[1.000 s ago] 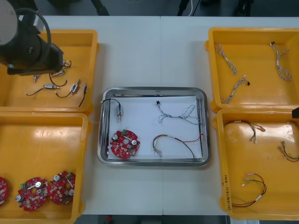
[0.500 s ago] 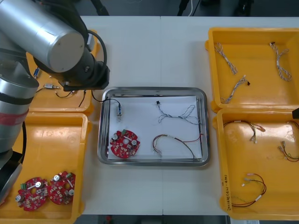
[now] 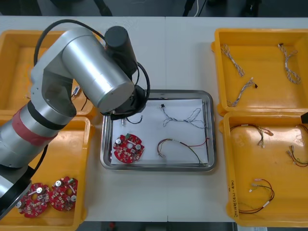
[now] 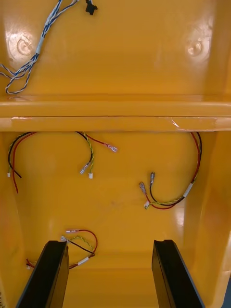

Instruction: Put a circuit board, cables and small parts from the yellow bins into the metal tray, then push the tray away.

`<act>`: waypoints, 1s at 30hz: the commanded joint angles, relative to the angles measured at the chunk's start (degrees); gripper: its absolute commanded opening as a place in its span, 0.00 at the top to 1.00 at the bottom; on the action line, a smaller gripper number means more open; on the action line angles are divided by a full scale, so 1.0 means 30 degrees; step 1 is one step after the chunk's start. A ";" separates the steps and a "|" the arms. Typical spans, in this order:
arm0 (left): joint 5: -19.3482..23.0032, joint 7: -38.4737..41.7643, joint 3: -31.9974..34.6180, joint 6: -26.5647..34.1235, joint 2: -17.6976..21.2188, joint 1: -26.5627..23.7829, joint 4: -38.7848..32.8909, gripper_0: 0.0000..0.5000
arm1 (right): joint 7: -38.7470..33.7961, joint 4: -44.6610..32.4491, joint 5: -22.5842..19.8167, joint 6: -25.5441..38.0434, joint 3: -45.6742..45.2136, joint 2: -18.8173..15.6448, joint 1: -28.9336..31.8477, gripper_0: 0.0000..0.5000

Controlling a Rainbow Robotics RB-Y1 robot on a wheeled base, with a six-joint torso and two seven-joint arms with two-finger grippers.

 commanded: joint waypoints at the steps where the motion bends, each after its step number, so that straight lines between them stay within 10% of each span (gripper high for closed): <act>1: -0.0338 0.0790 -0.1077 -0.1264 -0.0432 -0.0853 0.0167 1.00 | 0.0437 -0.0465 -0.0249 0.0057 -0.0543 0.0177 -0.0234 0.00; 24: -0.1392 0.0673 -0.3684 -0.5629 -0.0519 -0.0824 0.4415 0.94 | 0.0525 -0.0465 -0.0249 0.0057 -0.0514 0.0177 -0.0234 0.00; 27: -0.1392 0.0731 -0.3655 -0.5629 -0.0549 -0.0853 0.4298 0.74 | 0.0525 -0.0465 -0.0220 0.0057 -0.0543 0.0177 -0.0234 0.00; 29: -0.1334 0.0819 -0.3596 -0.5571 -0.0519 -0.0853 0.4210 0.23 | 0.0525 -0.0465 -0.0190 0.0057 -0.0543 0.0177 -0.0234 0.00; 30: -0.1334 0.0819 -0.3567 -0.5571 -0.0549 -0.0853 0.4210 0.14 | 0.0525 -0.0465 -0.0190 0.0057 -0.0514 0.0177 -0.0234 0.00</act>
